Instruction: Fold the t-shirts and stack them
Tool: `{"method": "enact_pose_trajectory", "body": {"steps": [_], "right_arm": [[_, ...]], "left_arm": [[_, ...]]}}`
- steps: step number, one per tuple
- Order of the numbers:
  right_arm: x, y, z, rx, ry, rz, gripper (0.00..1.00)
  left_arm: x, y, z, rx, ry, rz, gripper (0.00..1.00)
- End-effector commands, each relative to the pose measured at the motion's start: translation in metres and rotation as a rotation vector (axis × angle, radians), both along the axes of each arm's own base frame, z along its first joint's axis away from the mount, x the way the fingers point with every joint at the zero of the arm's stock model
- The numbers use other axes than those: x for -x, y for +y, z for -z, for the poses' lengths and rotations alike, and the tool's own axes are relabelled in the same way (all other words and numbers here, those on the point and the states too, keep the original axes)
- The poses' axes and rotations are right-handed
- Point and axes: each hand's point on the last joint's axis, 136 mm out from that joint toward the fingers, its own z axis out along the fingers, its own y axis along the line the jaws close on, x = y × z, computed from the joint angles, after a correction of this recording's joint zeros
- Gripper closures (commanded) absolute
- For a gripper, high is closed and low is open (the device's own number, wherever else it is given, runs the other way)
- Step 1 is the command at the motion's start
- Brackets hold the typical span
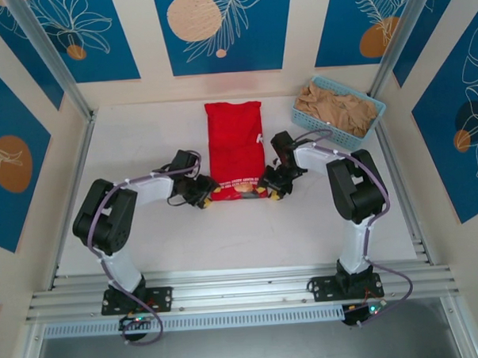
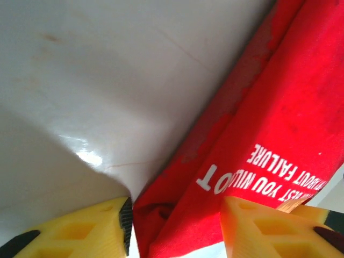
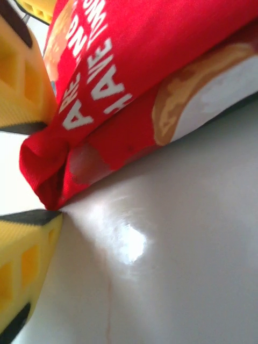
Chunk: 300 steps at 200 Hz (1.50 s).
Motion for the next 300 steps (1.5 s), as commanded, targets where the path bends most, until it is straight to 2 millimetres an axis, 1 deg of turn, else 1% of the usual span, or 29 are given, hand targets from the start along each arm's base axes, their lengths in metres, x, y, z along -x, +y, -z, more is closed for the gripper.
{"method": "enact_pose_trajectory", "body": {"steps": [1, 23, 36, 56, 61, 80, 96, 108, 127, 151, 171, 198, 212, 225, 238, 257, 270, 283, 300], "right_arm": [[0.000, -0.001, 0.016, 0.041, 0.031, 0.011, 0.67], [-0.002, 0.004, 0.015, 0.027, 0.015, 0.007, 0.83], [-0.004, 0.006, 0.011, 0.021, 0.006, 0.008, 0.91], [-0.006, 0.008, 0.001, 0.009, -0.023, 0.009, 0.99], [-0.006, 0.008, -0.001, 0.009, -0.028, 0.011, 1.00], [-0.004, 0.007, -0.014, -0.002, -0.049, 0.014, 1.00], [0.004, 0.006, -0.023, -0.004, -0.050, 0.011, 1.00], [0.015, 0.005, -0.028, -0.006, -0.037, 0.004, 1.00], [0.037, 0.005, -0.034, -0.018, -0.009, -0.002, 1.00], [0.075, 0.004, -0.041, -0.033, 0.030, -0.008, 1.00], [0.112, 0.002, -0.051, -0.024, 0.063, -0.026, 1.00], [0.167, -0.005, -0.072, -0.016, 0.095, -0.039, 1.00], [0.193, -0.008, -0.085, -0.029, 0.117, -0.038, 1.00], [0.212, -0.010, -0.101, -0.051, 0.118, -0.039, 1.00], [0.224, -0.012, -0.119, -0.069, 0.107, -0.036, 1.00], [0.231, -0.013, -0.145, -0.098, 0.093, -0.022, 1.00], [0.231, -0.011, -0.160, -0.113, 0.087, -0.011, 1.00], [0.228, -0.007, -0.173, -0.130, 0.086, 0.001, 1.00], [0.220, -0.001, -0.179, -0.145, 0.107, 0.021, 1.00]], "left_arm": [[-0.006, -0.010, 0.001, 0.004, -0.007, 0.026, 0.62], [-0.011, -0.014, 0.001, 0.001, -0.010, 0.033, 0.79], [-0.012, -0.013, 0.001, -0.010, -0.014, 0.030, 0.86], [-0.011, -0.009, -0.003, -0.032, -0.023, 0.030, 0.97], [-0.010, -0.008, -0.005, -0.037, -0.026, 0.031, 1.00], [-0.005, -0.005, -0.016, -0.061, -0.045, 0.055, 1.00], [0.007, -0.001, -0.023, -0.092, -0.035, 0.088, 1.00], [0.018, -0.001, -0.026, -0.096, -0.020, 0.118, 1.00], [0.040, -0.002, -0.030, -0.091, -0.001, 0.173, 1.00], [0.076, 0.000, -0.033, -0.095, 0.028, 0.242, 1.00], [0.113, 0.006, -0.041, -0.106, 0.044, 0.291, 1.00], [0.163, 0.007, -0.063, -0.088, 0.025, 0.367, 1.00], [0.184, 0.005, -0.078, -0.051, 0.008, 0.390, 1.00], [0.198, 0.005, -0.093, -0.020, -0.014, 0.398, 1.00], [0.205, 0.007, -0.110, 0.006, -0.042, 0.390, 1.00], [0.207, 0.008, -0.141, 0.057, -0.105, 0.362, 1.00], [0.206, 0.010, -0.161, 0.087, -0.133, 0.330, 1.00], [0.203, 0.010, -0.175, 0.104, -0.153, 0.298, 1.00], [0.193, 0.005, -0.186, 0.126, -0.175, 0.252, 1.00]]}}
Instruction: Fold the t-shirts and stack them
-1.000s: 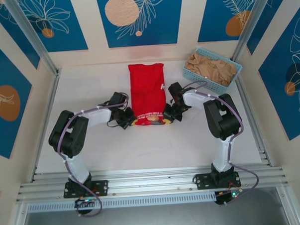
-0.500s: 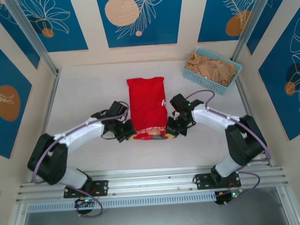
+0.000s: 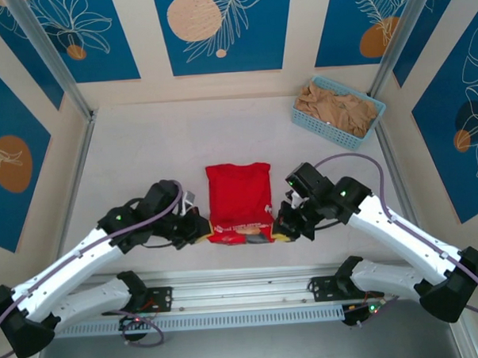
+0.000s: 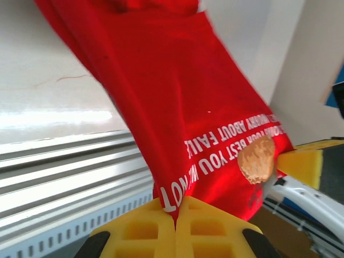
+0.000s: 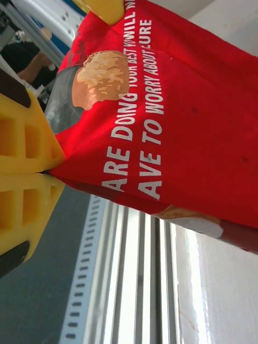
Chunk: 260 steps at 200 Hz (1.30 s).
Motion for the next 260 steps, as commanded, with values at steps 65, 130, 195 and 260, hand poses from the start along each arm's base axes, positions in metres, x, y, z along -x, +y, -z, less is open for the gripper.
{"method": "enact_pose_trajectory", "body": {"steps": [65, 130, 195, 260], "right_arm": [[-0.086, 0.001, 0.000, 0.006, 0.155, 0.193, 1.00], [-0.184, 0.000, 0.022, 0.014, 0.140, 0.255, 1.00], [-0.283, -0.006, 0.094, 0.091, 0.159, 0.271, 1.00], [-0.352, -0.004, 0.089, 0.039, -0.004, 0.241, 0.49]], "left_arm": [[-0.069, 0.006, 0.004, -0.072, 0.136, -0.327, 1.00], [-0.148, 0.006, 0.021, -0.160, 0.200, -0.304, 1.00], [-0.258, -0.004, 0.088, -0.189, 0.222, -0.293, 1.00], [-0.313, 0.015, 0.095, -0.286, 0.184, -0.315, 0.57]]}}
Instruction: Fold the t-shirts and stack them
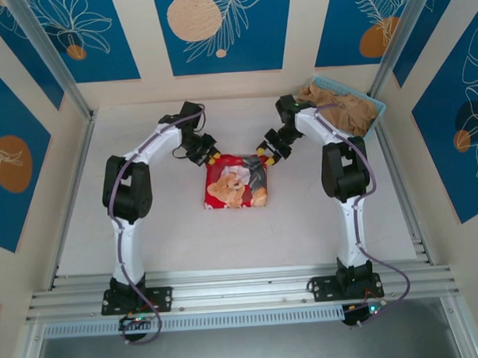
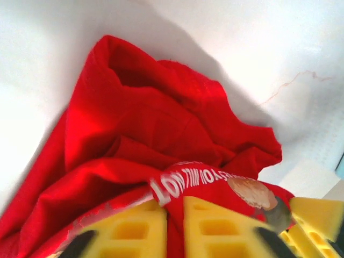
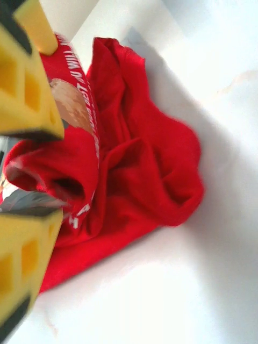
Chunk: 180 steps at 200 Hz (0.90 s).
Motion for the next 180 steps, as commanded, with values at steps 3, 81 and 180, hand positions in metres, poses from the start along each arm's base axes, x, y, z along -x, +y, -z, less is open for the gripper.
{"method": "enact_pose_trajectory", "body": {"steps": [3, 81, 180], "right_arm": [[-0.023, 0.003, -0.029, -0.028, -0.132, -0.062, 0.46], [0.052, 0.026, -0.049, -0.010, -0.191, -0.114, 0.77], [0.048, 0.034, 0.048, 0.013, -0.045, -0.192, 0.88]], "left_arm": [[-0.001, 0.022, -0.018, -0.067, -0.024, -0.008, 0.51], [0.031, -0.005, -0.040, 0.019, -0.148, -0.012, 0.59], [0.025, -0.006, 0.066, -0.141, 0.055, 0.002, 0.68]]}}
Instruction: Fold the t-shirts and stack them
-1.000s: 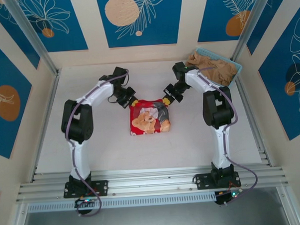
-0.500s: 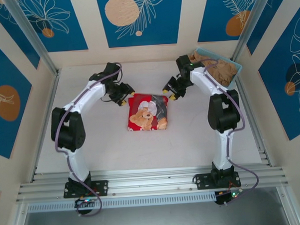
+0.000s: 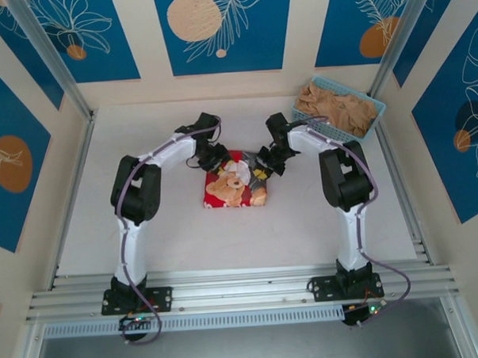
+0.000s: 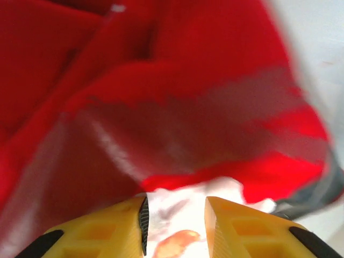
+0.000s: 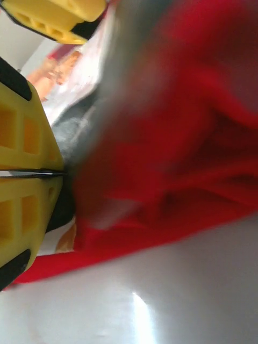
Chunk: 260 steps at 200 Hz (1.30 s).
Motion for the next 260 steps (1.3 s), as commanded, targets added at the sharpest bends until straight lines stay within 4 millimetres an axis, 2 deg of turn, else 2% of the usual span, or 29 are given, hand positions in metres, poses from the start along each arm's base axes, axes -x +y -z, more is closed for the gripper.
{"method": "enact_pose_trajectory", "body": {"steps": [1, 19, 34, 56, 71, 80, 98, 119, 133, 148, 175, 217, 241, 260], "right_arm": [[-0.005, 0.009, 0.006, -0.026, 0.002, -0.055, 0.89], [-0.004, 0.013, 0.012, -0.041, 0.029, -0.063, 0.88], [-0.006, 0.021, 0.006, -0.073, 0.011, -0.087, 0.87], [-0.011, 0.030, -0.023, -0.107, -0.065, -0.130, 0.80], [-0.012, 0.025, -0.051, -0.110, -0.132, -0.119, 0.76], [-0.010, 0.019, -0.069, -0.109, -0.177, -0.102, 0.73], [-0.001, 0.004, -0.098, -0.123, -0.240, -0.049, 0.71], [0.017, -0.006, -0.118, -0.186, -0.268, 0.003, 0.71], [0.031, -0.009, -0.127, -0.228, -0.286, 0.019, 0.71], [0.045, -0.010, -0.138, -0.275, -0.314, 0.024, 0.71], [0.064, -0.018, -0.152, -0.311, -0.349, 0.047, 0.70], [0.081, -0.030, -0.161, -0.334, -0.346, 0.074, 0.70], [0.088, -0.039, -0.166, -0.333, -0.356, 0.087, 0.70], [0.094, -0.044, -0.169, -0.324, -0.356, 0.085, 0.70]], "left_arm": [[0.008, 0.030, 0.024, -0.088, 0.064, -0.036, 0.68], [0.010, 0.047, 0.031, -0.112, 0.075, -0.049, 0.68], [0.004, 0.055, 0.023, -0.118, 0.047, -0.048, 0.67], [-0.007, 0.053, -0.013, -0.122, -0.041, -0.028, 0.63], [-0.005, 0.051, -0.044, -0.135, -0.105, -0.026, 0.53], [0.002, 0.046, -0.062, -0.121, -0.134, -0.035, 0.50], [0.031, 0.028, -0.078, -0.062, -0.126, -0.083, 0.49], [0.060, -0.015, -0.086, 0.038, -0.140, -0.161, 0.49], [0.063, -0.042, -0.084, 0.104, -0.160, -0.210, 0.49], [0.061, -0.056, -0.075, 0.114, -0.169, -0.260, 0.50], [0.055, -0.055, -0.049, 0.067, -0.152, -0.324, 0.50], [0.061, -0.022, 0.008, -0.007, -0.029, -0.407, 0.52], [0.053, 0.019, 0.027, -0.073, 0.007, -0.427, 0.53], [0.034, 0.061, 0.034, -0.094, 0.010, -0.449, 0.54]]}}
